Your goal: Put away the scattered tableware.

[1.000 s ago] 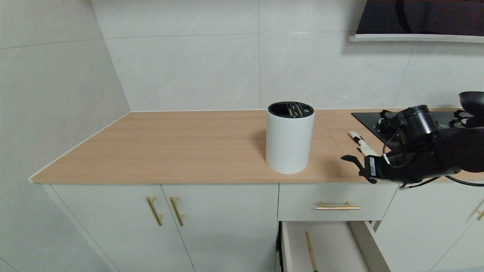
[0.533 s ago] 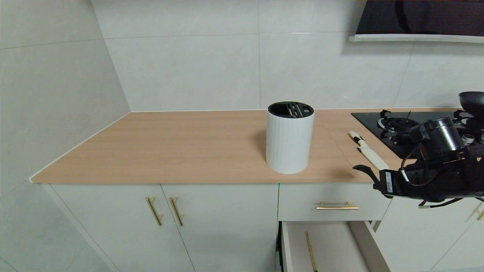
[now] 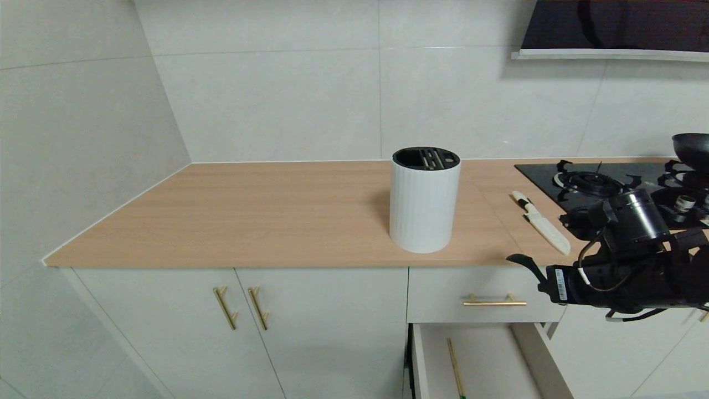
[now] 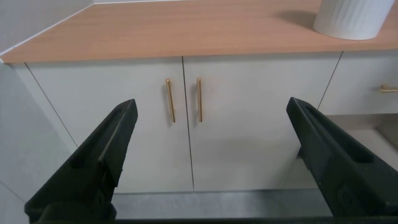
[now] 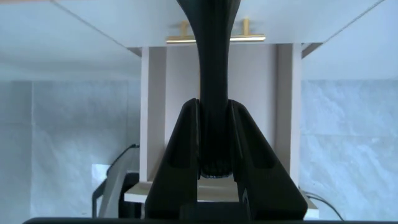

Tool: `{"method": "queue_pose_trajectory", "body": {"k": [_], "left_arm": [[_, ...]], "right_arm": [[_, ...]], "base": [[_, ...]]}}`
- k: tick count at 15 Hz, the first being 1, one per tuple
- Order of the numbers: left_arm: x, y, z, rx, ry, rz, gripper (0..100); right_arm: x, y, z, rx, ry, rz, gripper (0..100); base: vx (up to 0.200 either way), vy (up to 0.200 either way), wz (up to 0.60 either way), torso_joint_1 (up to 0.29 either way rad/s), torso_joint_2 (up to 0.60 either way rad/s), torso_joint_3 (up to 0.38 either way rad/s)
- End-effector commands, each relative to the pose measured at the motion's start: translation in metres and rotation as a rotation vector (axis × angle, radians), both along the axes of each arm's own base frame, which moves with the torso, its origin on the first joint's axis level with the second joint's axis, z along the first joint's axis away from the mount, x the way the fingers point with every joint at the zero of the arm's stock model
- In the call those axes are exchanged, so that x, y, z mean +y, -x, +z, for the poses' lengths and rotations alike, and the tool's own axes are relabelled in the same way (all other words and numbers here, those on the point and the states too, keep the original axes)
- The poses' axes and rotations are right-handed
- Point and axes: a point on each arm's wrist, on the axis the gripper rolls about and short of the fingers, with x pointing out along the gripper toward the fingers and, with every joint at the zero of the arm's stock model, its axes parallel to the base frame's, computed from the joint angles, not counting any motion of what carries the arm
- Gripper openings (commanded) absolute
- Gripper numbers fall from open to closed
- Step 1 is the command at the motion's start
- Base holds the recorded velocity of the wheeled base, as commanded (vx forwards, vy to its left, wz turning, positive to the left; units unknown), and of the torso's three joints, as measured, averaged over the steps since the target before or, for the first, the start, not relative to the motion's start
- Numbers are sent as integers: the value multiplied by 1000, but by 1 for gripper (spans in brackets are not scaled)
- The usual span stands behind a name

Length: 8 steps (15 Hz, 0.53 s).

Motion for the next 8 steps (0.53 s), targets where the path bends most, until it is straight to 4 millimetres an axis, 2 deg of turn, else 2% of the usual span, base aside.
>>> {"method": "queue_pose_trajectory", "body": {"k": [1, 8], "left_arm": [[0, 0, 0, 0, 0, 0, 100], [0, 0, 0, 0, 0, 0, 100]], "right_arm": [[3, 0, -5, 18, 5, 11, 0], [8, -1, -13, 43, 22, 21, 0]], "base": [[0, 0, 0, -168, 398, 212], [0, 0, 0, -208, 484, 270]]}}
